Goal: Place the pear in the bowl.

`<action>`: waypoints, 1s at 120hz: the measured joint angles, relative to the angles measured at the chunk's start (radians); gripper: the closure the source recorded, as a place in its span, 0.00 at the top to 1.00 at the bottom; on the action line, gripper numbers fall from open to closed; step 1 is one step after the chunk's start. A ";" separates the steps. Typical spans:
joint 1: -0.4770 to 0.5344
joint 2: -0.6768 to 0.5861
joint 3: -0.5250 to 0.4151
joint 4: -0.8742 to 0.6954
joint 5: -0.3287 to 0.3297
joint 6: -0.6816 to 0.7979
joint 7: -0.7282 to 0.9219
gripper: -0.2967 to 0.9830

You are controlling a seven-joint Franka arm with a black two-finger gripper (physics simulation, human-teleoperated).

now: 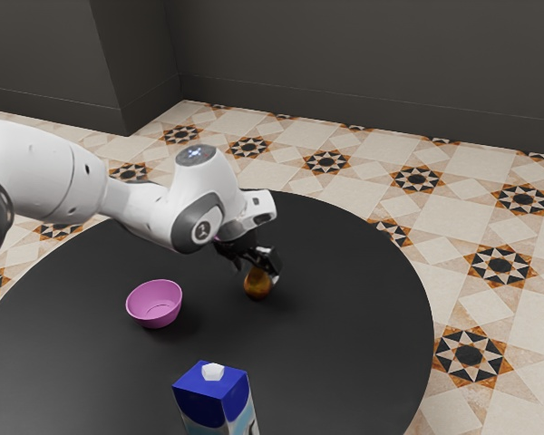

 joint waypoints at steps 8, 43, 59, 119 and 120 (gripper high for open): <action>-0.001 0.013 0.000 0.001 0.002 0.025 0.005 0.77; -0.001 0.052 0.008 -0.009 -0.014 0.094 0.034 0.77; 0.000 0.051 0.010 -0.019 -0.017 0.117 0.044 0.77; 0.000 0.070 0.019 -0.017 -0.017 0.115 0.060 0.76; 0.000 0.071 0.019 -0.017 -0.017 0.115 0.060 0.76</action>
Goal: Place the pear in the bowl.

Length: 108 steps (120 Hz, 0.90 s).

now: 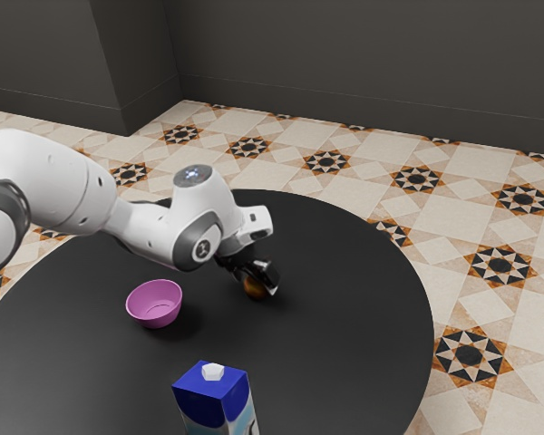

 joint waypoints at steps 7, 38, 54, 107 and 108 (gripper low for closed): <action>0.000 0.002 0.000 0.001 0.000 0.000 0.001 0.75; 0.000 0.004 -0.002 0.002 -0.001 -0.005 -0.007 0.61; 0.000 0.009 -0.001 0.009 0.000 -0.006 -0.011 0.54; -0.001 -0.204 0.029 -0.136 0.009 -0.033 -0.033 0.45; 0.000 -0.210 0.031 -0.141 0.009 -0.034 -0.034 0.46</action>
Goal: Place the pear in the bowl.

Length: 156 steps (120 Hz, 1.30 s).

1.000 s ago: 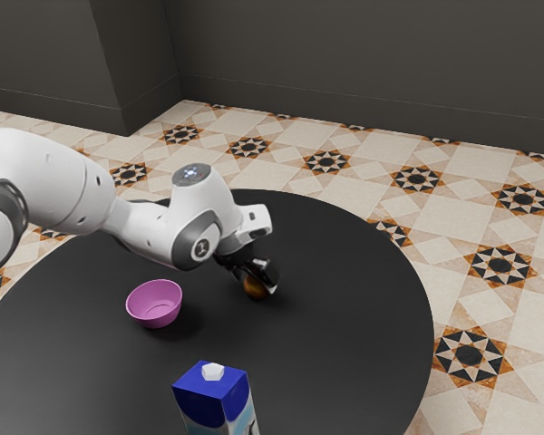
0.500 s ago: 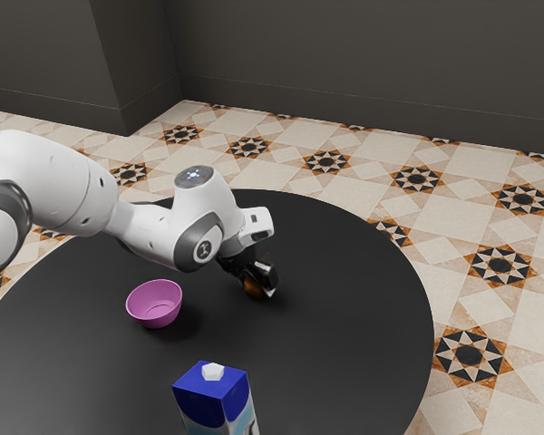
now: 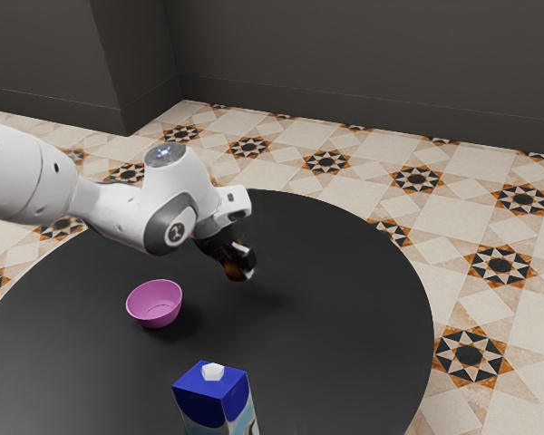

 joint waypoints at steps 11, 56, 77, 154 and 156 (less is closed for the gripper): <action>0.000 -0.071 0.029 -0.064 0.002 -0.013 -0.004 0.46; -0.003 -0.288 0.144 -0.255 0.025 -0.099 -0.012 0.45; -0.006 -0.246 0.208 -0.234 0.060 -0.128 -0.008 0.45; 0.001 -0.192 0.225 -0.245 0.071 -0.125 0.013 0.45; 0.001 -0.189 0.225 -0.244 0.070 -0.124 0.014 0.45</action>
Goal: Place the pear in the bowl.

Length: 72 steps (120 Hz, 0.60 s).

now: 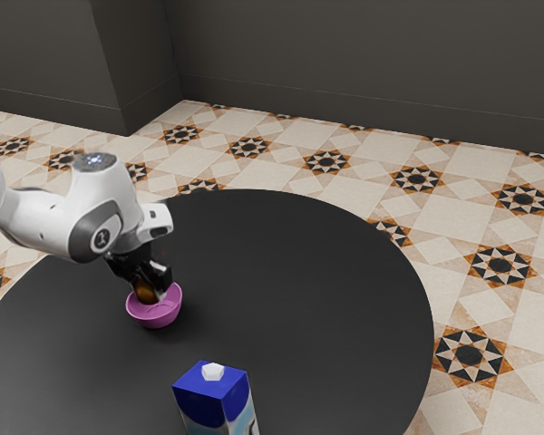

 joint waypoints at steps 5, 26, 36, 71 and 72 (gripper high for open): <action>0.000 0.005 0.000 0.001 -0.001 0.000 0.001 0.46; 0.001 0.012 -0.001 0.002 -0.010 -0.003 0.015 0.62; 0.001 0.006 -0.002 0.002 -0.012 -0.013 0.022 0.67; 0.060 -0.088 -0.073 0.239 -0.066 -0.365 0.036 0.74; 0.064 -0.089 -0.077 0.258 -0.067 -0.381 0.036 0.74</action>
